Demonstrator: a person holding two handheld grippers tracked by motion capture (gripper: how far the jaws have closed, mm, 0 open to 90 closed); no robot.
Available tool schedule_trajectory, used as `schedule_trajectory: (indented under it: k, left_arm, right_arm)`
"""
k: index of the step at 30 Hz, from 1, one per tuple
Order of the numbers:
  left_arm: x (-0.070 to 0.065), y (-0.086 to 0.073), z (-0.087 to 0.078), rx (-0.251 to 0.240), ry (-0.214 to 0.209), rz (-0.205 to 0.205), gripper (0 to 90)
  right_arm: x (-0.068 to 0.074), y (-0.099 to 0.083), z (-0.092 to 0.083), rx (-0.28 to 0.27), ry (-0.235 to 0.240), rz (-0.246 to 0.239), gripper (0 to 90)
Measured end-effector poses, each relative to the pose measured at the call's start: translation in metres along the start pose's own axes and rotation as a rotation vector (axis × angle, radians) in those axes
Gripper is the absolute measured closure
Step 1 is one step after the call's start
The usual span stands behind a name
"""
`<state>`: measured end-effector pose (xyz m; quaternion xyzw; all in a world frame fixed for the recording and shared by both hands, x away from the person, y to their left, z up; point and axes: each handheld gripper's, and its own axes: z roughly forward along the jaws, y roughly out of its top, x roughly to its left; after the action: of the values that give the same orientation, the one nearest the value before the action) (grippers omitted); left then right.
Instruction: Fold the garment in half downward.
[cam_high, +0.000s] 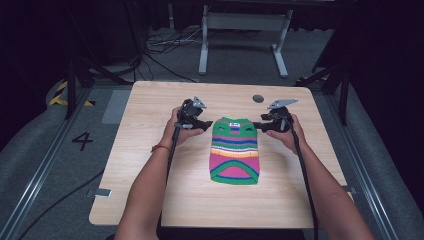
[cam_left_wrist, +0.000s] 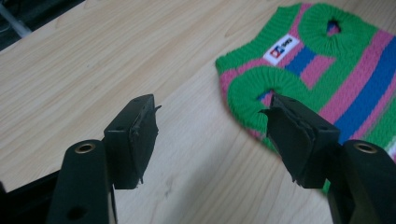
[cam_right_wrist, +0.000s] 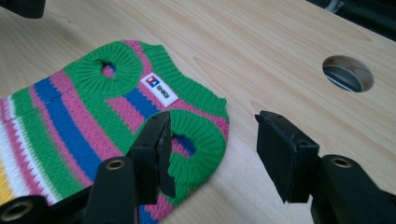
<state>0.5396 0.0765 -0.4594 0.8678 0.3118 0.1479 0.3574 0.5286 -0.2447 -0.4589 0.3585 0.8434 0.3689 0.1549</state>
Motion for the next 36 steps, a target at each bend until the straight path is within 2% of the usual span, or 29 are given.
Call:
schedule_trajectory:
  k: [6,8,10,13,14,15,17,19,21,22,26,27,28,31,32,33,34,35,36]
  left_arm:
    - [-0.005,0.011,0.025,0.023,0.011,-0.009,37.4]
    - [-0.005,0.014,0.034,0.03,0.012,-0.026,36.4]
    - [-0.007,0.015,0.039,0.038,0.043,-0.021,35.1]
    - [-0.007,0.016,0.044,0.033,0.03,-0.04,35.0]
    - [-0.008,0.016,0.046,0.035,0.036,-0.043,35.0]
    - [-0.007,0.015,0.049,0.033,0.023,-0.066,35.0]
    - [-0.007,0.013,0.053,0.04,0.022,-0.077,35.1]
    - [-0.008,0.012,0.056,0.049,0.014,-0.078,34.8]
    - [-0.01,0.009,0.06,0.076,0.018,-0.061,32.6]
    - [-0.009,0.007,0.063,0.083,0.018,-0.077,31.7]
    - [-0.006,0.005,0.064,0.079,-0.003,-0.123,31.3]
    - [-0.006,0.005,0.064,0.079,-0.003,-0.123,32.1]
    - [-0.005,0.003,0.065,0.068,-0.023,-0.136,33.6]
    - [-0.005,0.002,0.064,0.063,-0.034,-0.131,35.1]
    - [-0.006,0.002,0.063,0.059,-0.048,-0.123,39.5]
    - [-0.007,0.002,0.062,0.06,-0.07,-0.114,53.3]
    - [-0.01,0.003,0.062,0.06,-0.09,-0.107,58.7]
    - [-0.01,0.003,0.062,0.06,-0.09,-0.107,64.8]
    - [-0.011,0.003,0.061,0.064,-0.113,-0.103,64.8]
  right_arm:
    - [0.0,0.006,0.021,0.019,-0.004,0.03,49.2]
    - [0.001,0.006,0.027,0.04,-0.024,0.025,49.9]
    - [0.0,0.005,0.03,0.032,-0.017,0.039,50.6]
    - [-0.001,0.004,0.032,0.013,-0.008,0.066,51.1]
    - [-0.001,0.004,0.034,0.017,-0.009,0.062,51.3]
    - [0.0,0.004,0.038,0.027,-0.013,0.061,51.3]
    - [0.0,0.002,0.044,0.043,-0.019,0.063,51.8]
    - [0.0,0.001,0.046,0.052,-0.026,0.072,51.8]
    - [0.0,-0.001,0.051,0.067,-0.041,0.081,51.2]
    - [0.0,-0.004,0.054,0.075,-0.045,0.09,50.7]
    - [-0.005,-0.008,0.056,0.057,-0.029,0.13,47.5]
    - [-0.005,-0.008,0.056,0.054,-0.025,0.129,47.5]
    - [-0.005,-0.008,0.056,0.055,-0.025,0.125,47.5]
    - [-0.005,-0.008,0.056,0.058,-0.023,0.121,50.7]
    - [-0.004,-0.007,0.056,0.06,-0.004,0.112,60.3]
    - [-0.002,-0.006,0.056,0.066,0.018,0.1,67.6]
    - [-0.001,-0.005,0.056,0.069,0.022,0.095,70.4]
    - [-0.001,-0.005,0.056,0.069,0.022,0.095,70.4]
    - [-0.001,-0.005,0.056,0.07,0.026,0.092,72.4]
